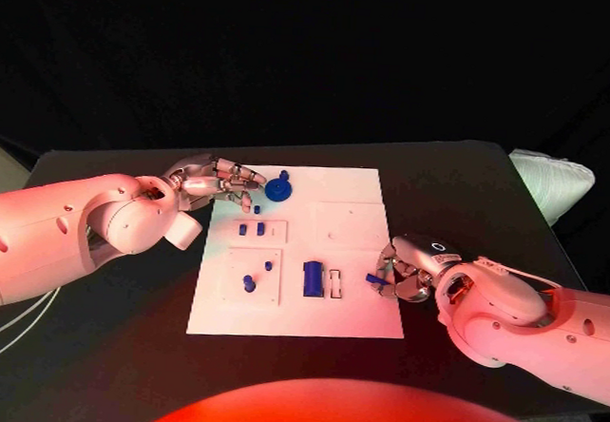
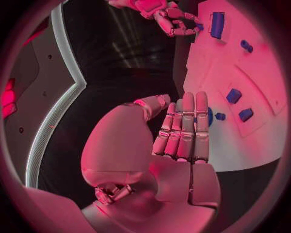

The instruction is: Assemble the parts on the task board

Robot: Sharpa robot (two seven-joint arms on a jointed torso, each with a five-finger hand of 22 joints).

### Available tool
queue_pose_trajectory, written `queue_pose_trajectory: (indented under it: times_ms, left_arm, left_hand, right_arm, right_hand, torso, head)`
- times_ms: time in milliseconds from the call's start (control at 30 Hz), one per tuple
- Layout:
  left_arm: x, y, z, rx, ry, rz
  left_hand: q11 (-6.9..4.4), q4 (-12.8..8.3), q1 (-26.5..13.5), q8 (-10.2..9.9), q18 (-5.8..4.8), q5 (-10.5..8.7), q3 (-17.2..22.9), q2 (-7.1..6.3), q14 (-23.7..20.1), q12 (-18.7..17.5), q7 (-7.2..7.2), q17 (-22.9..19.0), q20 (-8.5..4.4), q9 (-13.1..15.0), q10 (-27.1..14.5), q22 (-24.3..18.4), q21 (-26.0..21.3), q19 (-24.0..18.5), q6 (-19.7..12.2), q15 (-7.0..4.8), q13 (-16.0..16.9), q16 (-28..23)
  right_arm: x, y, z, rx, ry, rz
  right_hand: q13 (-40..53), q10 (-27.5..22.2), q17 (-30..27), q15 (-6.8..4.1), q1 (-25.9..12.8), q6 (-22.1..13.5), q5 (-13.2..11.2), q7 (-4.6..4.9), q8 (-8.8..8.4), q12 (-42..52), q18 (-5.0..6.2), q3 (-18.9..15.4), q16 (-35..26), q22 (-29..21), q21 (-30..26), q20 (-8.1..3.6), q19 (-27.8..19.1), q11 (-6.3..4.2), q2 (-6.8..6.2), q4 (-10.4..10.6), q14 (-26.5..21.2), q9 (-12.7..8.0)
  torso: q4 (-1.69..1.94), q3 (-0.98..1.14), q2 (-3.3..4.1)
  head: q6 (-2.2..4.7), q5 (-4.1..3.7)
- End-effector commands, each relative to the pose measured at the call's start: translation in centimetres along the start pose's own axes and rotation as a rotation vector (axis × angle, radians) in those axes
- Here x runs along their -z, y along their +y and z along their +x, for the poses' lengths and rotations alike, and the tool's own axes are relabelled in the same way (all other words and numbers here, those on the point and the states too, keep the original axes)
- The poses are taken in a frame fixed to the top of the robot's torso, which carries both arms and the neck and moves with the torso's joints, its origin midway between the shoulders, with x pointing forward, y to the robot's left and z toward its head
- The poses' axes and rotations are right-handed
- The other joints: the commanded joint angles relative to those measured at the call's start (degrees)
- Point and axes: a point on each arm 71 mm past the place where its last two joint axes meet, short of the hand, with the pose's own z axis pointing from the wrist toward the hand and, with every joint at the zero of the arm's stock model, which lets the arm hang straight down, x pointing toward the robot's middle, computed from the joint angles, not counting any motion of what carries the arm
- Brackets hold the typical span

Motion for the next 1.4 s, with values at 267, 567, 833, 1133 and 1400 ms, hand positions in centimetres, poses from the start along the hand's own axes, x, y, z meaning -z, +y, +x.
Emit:
queue_pose_trajectory:
  times_ms: [267, 567, 833, 1133, 1400]
  left_arm:
    - [0.0, -0.1, 0.2, 0.002, 0.015, 0.007]
    - [0.0, -0.1, 0.3, 0.002, 0.016, 0.008]
    - [0.0, -0.1, 0.3, 0.002, 0.016, 0.008]
    - [-0.1, -0.1, 0.4, 0.002, 0.020, 0.008]
    - [-0.1, -0.1, 0.4, 0.003, 0.023, 0.009]
  left_hand:
    - [-0.14, 0.0, -0.5, -0.3, 0.74, 0.20, 0.3, 0.22, -0.1, 0.2, 0.03, 0.1, 0.08, -0.1, -0.3, 0.1, 0.2, -0.3, -0.3, 0.29, 0.0, -0.3]
    - [-0.14, 0.0, -0.5, -0.3, 0.74, 0.20, 0.3, 0.22, -0.1, 0.2, 0.03, 0.1, 0.08, -0.1, -0.3, 0.1, 0.2, -0.3, -0.3, 0.29, 0.0, -0.3]
    - [-0.14, 0.0, -0.5, -0.3, 0.74, 0.20, 0.3, 0.22, -0.1, 0.2, 0.03, 0.1, 0.08, -0.1, -0.3, 0.1, 0.2, -0.3, -0.3, 0.29, 0.0, -0.3]
    - [-0.14, 0.0, -0.5, -0.3, 0.75, 0.22, 0.4, 0.21, -0.1, 0.2, 0.02, 0.1, 0.08, -0.1, -0.3, 0.1, 0.2, -0.3, -0.3, 0.29, 0.0, -0.3]
    - [-0.14, 0.0, -0.5, -0.3, 0.75, 0.22, 0.4, 0.21, -0.1, 0.2, 0.02, 0.1, 0.08, -0.1, -0.3, 0.1, 0.2, -0.3, -0.3, 0.29, 0.0, -0.3]
  right_arm:
    - [0.4, -0.8, 0.0, -0.175, -0.001, 0.086]
    - [0.4, -0.2, -1.2, -0.294, -0.033, 0.108]
    - [0.1, 0.7, -0.8, -0.374, 0.022, 0.139]
    - [-0.7, 2.0, 0.4, -0.405, 0.124, 0.151]
    - [-1.1, 3.2, 1.1, -0.417, 0.161, 0.143]
  right_hand:
    - [15.1, 6.0, 15.1, -0.49, -1.4, 0.2, 0.0, -0.43, 0.56, 0.4, -0.38, 3.9, 0.2, 15.1, 0.3, -0.62, 6.0, -0.47, 0.04, -1.5, 6.1, -4.0]
    - [15.1, 6.0, 15.1, -0.55, -3.0, 0.3, -0.9, -0.50, 0.88, 0.4, -0.38, 5.3, 0.2, 15.1, 0.3, -0.70, 6.0, -0.53, -0.43, -1.4, 6.1, -3.6]
    - [15.1, 6.0, 15.1, -0.63, -5.4, 0.4, -2.8, -0.64, 1.21, 0.4, -0.38, 6.6, 0.2, 15.1, 0.3, -0.76, 6.0, -0.63, -0.92, -1.4, 6.1, -3.2]
    - [15.1, 6.0, 15.1, -0.66, -9.2, 0.4, -6.6, -0.68, 1.34, 0.4, -0.38, 7.6, 0.2, 15.1, 0.3, -0.80, 6.0, -0.67, -0.73, -1.3, 6.1, -3.0]
    - [15.1, 6.0, 15.1, -0.67, -11.7, 0.6, -9.6, -0.71, 1.48, 0.4, -0.38, 7.8, 0.2, 15.1, 0.3, -0.81, 6.0, -0.69, -0.88, -1.4, 6.1, -2.8]
  torso:
    - [0.01, -0.02, -0.03]
    - [0.02, -0.02, -0.03]
    - [-0.07, -0.09, -0.01]
    - [0.10, -0.02, -0.01]
    - [0.07, -0.01, 0.03]
  head:
    - [0.23, 0.13]
    - [0.28, 0.30]
    - [0.20, 0.23]
    - [0.06, 0.08]
    - [-0.07, -0.07]
